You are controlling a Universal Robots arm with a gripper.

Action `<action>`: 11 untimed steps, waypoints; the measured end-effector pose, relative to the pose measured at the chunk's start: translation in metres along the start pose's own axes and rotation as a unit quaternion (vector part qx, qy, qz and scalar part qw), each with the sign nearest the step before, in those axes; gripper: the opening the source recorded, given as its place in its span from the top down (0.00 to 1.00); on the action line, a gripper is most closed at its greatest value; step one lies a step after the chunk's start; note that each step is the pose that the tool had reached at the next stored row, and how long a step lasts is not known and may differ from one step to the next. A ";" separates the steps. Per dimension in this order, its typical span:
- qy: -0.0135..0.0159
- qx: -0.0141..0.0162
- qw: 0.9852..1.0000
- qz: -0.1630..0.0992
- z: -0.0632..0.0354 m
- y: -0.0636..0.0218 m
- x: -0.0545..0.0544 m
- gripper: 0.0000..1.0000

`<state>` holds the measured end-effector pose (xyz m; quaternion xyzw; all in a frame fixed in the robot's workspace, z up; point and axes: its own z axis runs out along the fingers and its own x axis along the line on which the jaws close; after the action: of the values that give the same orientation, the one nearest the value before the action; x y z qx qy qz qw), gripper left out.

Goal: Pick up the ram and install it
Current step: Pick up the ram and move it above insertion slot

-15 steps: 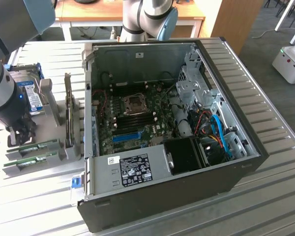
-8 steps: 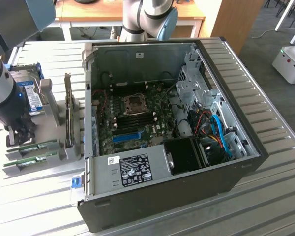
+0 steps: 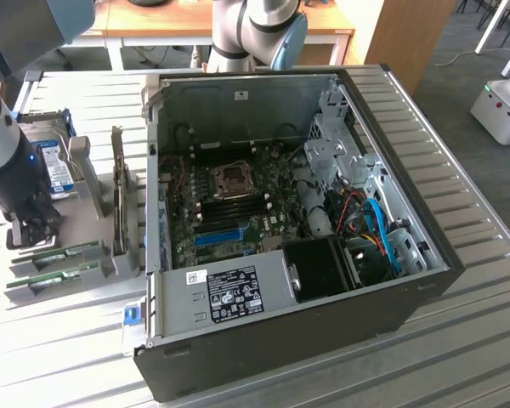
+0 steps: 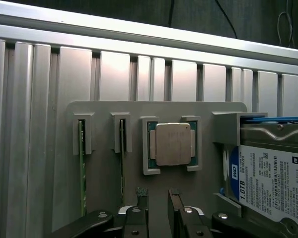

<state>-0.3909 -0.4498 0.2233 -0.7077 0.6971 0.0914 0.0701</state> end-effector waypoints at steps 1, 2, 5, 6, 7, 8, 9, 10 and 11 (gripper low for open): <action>0.008 0.000 1.000 0.000 0.0000 -0.0002 0.000 0.70; 0.017 0.000 1.000 0.000 0.0000 -0.0003 0.000 0.70; 0.042 -0.001 0.999 0.001 0.0000 -0.0006 0.000 0.70; 0.051 -0.001 0.999 0.002 0.0000 -0.0007 0.000 0.70; 0.059 -0.001 0.998 0.002 -0.0001 -0.0009 0.000 0.70; 0.068 -0.001 0.998 0.002 -0.0003 -0.0010 0.000 0.70; 0.077 -0.001 0.997 0.002 -0.0004 -0.0012 0.000 0.70; 0.086 -0.001 0.996 0.003 -0.0006 -0.0013 -0.001 0.70; 0.094 -0.001 0.996 0.003 -0.0008 -0.0015 -0.001 0.70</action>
<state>-0.3894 -0.4493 0.2242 -0.7112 0.7025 0.0253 0.0027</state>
